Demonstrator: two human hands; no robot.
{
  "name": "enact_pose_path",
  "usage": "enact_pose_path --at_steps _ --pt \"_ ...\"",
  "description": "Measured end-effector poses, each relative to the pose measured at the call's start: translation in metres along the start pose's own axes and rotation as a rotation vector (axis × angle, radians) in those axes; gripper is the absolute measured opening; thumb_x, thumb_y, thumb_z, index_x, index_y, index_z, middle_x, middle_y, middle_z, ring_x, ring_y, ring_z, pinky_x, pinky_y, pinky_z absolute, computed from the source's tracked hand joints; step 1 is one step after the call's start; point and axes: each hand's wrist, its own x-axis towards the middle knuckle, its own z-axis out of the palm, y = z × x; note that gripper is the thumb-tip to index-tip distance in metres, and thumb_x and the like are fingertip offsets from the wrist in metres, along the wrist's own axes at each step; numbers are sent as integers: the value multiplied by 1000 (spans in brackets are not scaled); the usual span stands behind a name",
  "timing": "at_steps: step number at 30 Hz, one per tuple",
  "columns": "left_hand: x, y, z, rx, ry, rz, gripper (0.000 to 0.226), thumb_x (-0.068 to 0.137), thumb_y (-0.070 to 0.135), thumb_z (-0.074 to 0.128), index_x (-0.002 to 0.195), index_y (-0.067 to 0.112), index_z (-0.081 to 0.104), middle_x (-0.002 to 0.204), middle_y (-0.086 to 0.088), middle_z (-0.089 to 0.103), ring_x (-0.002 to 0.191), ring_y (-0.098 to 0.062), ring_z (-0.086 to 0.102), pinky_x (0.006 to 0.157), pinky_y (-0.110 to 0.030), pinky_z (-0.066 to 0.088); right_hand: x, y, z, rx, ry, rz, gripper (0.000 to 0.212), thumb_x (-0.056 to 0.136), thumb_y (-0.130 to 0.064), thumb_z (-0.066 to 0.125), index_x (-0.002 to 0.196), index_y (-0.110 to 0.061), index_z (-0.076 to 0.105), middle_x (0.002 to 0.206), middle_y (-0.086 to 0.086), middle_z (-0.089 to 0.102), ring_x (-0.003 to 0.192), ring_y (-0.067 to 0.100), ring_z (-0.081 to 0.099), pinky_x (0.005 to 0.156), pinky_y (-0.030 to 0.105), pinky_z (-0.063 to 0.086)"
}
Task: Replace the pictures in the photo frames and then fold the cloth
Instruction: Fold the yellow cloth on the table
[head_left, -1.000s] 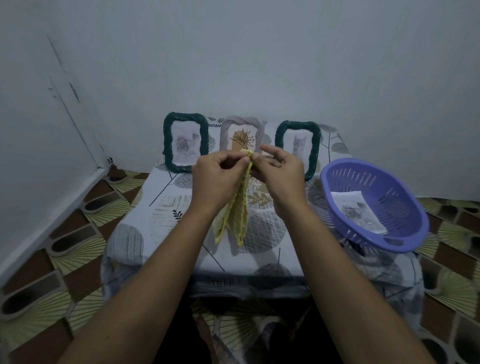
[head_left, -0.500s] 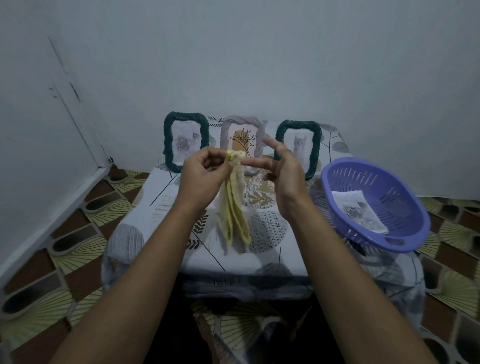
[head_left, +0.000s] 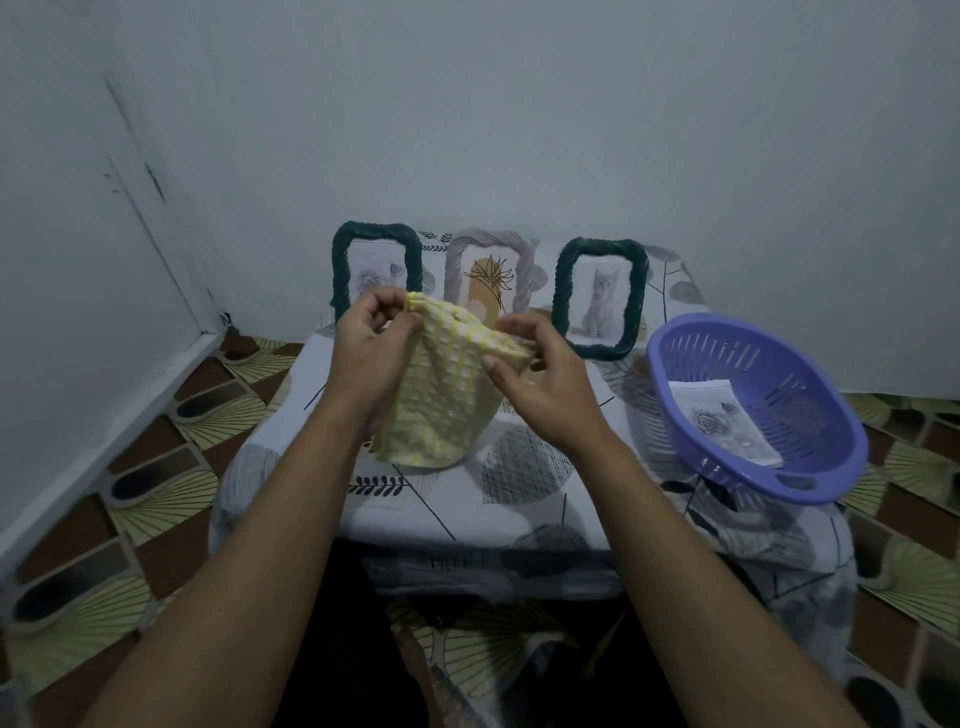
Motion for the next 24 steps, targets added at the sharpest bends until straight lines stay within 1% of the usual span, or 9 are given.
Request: enact_pose_path --at_steps 3,5,8,13,15,18,21,22,24 --pt "2 -5 -2 -17 -1 -4 16 95 6 59 94 22 64 96 -2 66 83 -11 61 75 -31 50 2 1 2 48 46 52 22 92 -26 71 113 -23 67 104 -11 69 97 -2 63 76 19 52" --pt "3 -9 -6 30 3 22 14 97 12 61 104 23 64 101 1 67 86 -7 65 77 -28 52 5 3 1 50 125 61 16 93 -24 70 108 -23 72 96 -8 73 86 1 66 70 21 52" --pt "2 -15 -10 109 11 49 22 97 15 63 118 21 63 103 3 68 90 -2 67 78 -22 56 9 4 -1 161 219 102 15 88 -18 76 103 -22 76 90 -7 76 85 9 72 73 28 59" --pt "2 -25 -9 219 60 90 7 96 22 65 103 23 67 96 7 71 88 -5 67 86 -36 59 9 -1 -5 358 323 168 14 78 -15 84 91 -16 79 82 1 77 83 17 74 76 33 61" --pt "2 -28 -8 257 23 105 4 98 30 61 100 29 64 96 5 70 91 -9 67 86 -41 58 10 -1 -6 406 330 179 10 79 -18 83 87 -20 78 80 2 76 78 15 71 76 35 61" --pt "4 -31 -6 343 -16 89 15 99 45 51 102 32 59 97 3 70 92 -16 67 84 -46 57 10 -1 -9 445 301 182 10 81 -17 81 88 -19 75 78 -2 73 74 7 66 71 28 59" --pt "6 -31 -3 351 -34 53 23 102 45 47 109 24 53 82 2 69 73 -18 64 72 -43 54 10 3 -12 394 239 167 14 81 -15 81 92 -22 74 83 -3 72 77 10 64 65 26 57" --pt "8 -31 -1 332 -40 41 25 103 43 47 111 20 52 76 2 67 67 -17 62 67 -41 52 11 5 -13 371 213 165 17 81 -13 81 93 -23 74 84 -2 72 78 12 65 65 27 57" --pt "10 -31 0 269 -49 3 22 102 35 52 112 16 52 76 0 67 66 -16 61 67 -40 53 13 10 -13 338 173 161 27 79 -5 81 94 -27 75 90 -2 74 88 21 69 78 35 60"
